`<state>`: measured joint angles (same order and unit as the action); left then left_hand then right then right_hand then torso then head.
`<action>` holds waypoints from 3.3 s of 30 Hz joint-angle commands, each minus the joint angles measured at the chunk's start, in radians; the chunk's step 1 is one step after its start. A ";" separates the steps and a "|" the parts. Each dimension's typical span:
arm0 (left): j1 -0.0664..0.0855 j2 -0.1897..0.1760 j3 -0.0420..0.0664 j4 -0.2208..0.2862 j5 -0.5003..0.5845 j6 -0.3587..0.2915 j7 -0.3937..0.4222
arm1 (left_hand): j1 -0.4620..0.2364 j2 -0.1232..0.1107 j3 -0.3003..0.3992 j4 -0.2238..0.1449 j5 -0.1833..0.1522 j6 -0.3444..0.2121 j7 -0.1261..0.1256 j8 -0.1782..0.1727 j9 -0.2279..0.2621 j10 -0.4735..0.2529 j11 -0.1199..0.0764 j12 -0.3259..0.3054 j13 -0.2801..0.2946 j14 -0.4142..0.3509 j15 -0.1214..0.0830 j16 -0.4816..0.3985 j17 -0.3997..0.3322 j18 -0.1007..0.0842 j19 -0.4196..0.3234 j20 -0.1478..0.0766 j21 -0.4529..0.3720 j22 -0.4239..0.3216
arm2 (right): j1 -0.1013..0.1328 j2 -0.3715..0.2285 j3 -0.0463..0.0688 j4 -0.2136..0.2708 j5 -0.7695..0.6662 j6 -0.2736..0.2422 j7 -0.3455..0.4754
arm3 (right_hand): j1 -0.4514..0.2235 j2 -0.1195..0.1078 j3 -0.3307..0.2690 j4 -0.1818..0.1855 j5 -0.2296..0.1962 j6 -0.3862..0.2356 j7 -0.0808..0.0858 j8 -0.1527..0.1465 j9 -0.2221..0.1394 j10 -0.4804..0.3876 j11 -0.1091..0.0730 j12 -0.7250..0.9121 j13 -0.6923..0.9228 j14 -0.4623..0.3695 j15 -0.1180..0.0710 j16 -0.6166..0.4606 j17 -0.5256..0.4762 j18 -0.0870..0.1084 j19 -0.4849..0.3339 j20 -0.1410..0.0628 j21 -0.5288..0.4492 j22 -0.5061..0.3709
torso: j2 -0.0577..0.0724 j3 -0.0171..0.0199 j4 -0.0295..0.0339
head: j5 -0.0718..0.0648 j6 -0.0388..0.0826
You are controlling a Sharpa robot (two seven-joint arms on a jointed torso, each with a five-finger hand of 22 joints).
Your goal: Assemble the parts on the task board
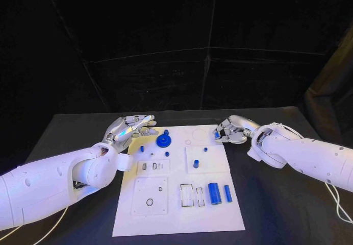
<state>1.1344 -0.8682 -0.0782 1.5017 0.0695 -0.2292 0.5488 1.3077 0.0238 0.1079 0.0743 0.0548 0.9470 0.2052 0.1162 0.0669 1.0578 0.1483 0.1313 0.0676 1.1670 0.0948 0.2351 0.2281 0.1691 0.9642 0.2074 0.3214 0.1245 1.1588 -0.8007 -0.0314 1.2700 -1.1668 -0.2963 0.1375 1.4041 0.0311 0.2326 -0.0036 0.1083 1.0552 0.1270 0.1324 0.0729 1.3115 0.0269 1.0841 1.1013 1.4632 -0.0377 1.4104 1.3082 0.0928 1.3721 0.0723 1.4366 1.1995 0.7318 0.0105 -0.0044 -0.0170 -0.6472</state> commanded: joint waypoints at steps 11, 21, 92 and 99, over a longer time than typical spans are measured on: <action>0.008 -0.012 0.001 0.018 0.000 0.007 -0.003 | 0.002 0.012 0.000 -0.007 -0.006 -0.002 0.002 -0.006 -0.001 0.003 0.004 -0.008 -0.002 -0.003 0.004 -0.008 0.002 0.013 0.005 0.003 -0.006 -0.002 | 0.026 0.049 0.003 0.168 -0.110 -0.074 -0.207 | -0.031 -0.007 0.020 0.000 -0.013 0.019 -0.013 0.009 0.008 0.001 0.001 -0.005 -0.005 0.055 -0.006 -0.001 -0.001 -0.018 0.000 -0.005 0.004 -0.001 | -0.013 -0.0177 0.0080 | 0.009 -0.004; 0.015 -0.014 0.001 0.012 -0.004 -0.003 -0.005 | 0.001 0.011 -0.001 -0.008 -0.006 -0.002 0.002 -0.007 -0.001 0.002 0.005 -0.009 -0.002 -0.004 0.004 -0.009 0.002 0.013 0.004 0.003 -0.007 -0.003 | 0.024 0.216 0.002 0.167 -0.298 -0.045 -0.271 | -0.057 -0.022 0.033 0.001 0.007 0.018 -0.012 0.006 0.007 -0.003 0.001 -0.016 -0.013 0.053 -0.005 -0.006 -0.007 -0.017 -0.003 -0.004 0.001 -0.007 | -0.024 -0.0255 0.0190 | 0.050 -0.023; 0.028 0.002 0.001 -0.029 -0.004 -0.003 0.001 | 0.001 0.011 -0.001 -0.011 -0.006 0.000 0.003 -0.008 -0.001 0.004 0.005 -0.011 -0.001 -0.007 0.005 -0.014 0.003 0.013 0.002 0.004 -0.009 -0.005 | -0.066 0.342 -0.021 0.120 -0.404 0.097 -0.334 | -0.111 -0.079 0.047 -0.004 -0.015 0.009 -0.007 -0.005 0.002 -0.031 0.005 -0.068 -0.052 0.050 -0.003 -0.021 -0.022 -0.014 -0.010 -0.004 -0.006 -0.021 | -0.024 -0.0245 0.0220 | 0.073 -0.048; 0.028 0.002 0.001 -0.030 -0.004 -0.003 0.001 | 0.001 0.011 -0.001 -0.011 -0.006 0.000 0.003 -0.008 -0.001 0.004 0.005 -0.011 -0.001 -0.007 0.005 -0.014 0.003 0.013 0.002 0.004 -0.009 -0.005 | -0.066 0.346 -0.021 0.122 -0.414 0.096 -0.338 | -0.135 -0.099 0.037 0.003 0.005 -0.006 -0.001 -0.015 -0.001 -0.047 0.011 -0.096 -0.076 0.048 0.002 -0.027 -0.029 -0.013 -0.014 0.001 -0.010 -0.028 | -0.024 -0.0239 0.0217 | 0.073 -0.048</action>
<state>1.1605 -0.8671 -0.0780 1.4712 0.0679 -0.2431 0.5447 1.3116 0.0277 0.1079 0.0689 0.0548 0.9470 0.2052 0.1126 0.0669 1.0578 0.1483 0.1237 0.0677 1.1635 0.0984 0.2273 0.2302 0.1692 0.9642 0.2074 0.3176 0.1208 1.0961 -0.4549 -0.0485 1.3943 -1.5654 -0.2390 -0.1804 1.2785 -0.0711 0.2755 0.0003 0.1081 1.0562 0.1254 0.1226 0.0719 1.2711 0.0381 0.9922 1.0263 1.4631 -0.0376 1.3868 1.2803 0.0930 1.3648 0.0729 1.4310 1.1724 0.7077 -0.0136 0.0174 0.0563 -0.6951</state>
